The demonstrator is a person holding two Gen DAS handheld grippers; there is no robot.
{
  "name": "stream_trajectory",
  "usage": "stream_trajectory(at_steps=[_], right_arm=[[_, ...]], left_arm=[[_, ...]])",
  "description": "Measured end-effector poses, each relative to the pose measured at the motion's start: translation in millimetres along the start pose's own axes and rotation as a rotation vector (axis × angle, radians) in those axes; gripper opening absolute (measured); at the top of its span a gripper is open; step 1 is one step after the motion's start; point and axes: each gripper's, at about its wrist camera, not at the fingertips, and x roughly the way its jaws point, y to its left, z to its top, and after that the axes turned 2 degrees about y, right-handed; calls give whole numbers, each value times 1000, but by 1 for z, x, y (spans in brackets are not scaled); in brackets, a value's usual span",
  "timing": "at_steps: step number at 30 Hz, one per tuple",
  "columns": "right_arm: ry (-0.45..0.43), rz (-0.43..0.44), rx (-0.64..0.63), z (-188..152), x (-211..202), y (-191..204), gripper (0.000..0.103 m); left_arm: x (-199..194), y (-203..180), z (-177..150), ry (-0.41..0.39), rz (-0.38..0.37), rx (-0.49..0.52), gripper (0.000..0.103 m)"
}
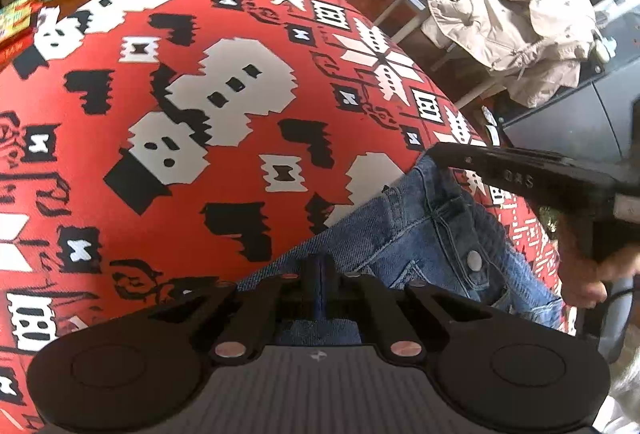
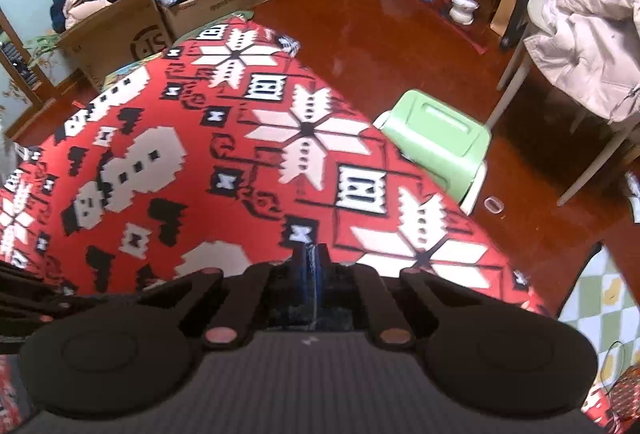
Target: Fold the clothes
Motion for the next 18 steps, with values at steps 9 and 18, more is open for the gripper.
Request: stream_trajectory(at_steps=[9, 18], right_arm=[[-41, -48, 8, -2, -10, -1, 9], [8, 70, -17, -8, -27, 4, 1]], left_arm=[[-4, -5, 4, -3, 46, 7, 2], [7, -40, 21, -29, -54, 78, 2]])
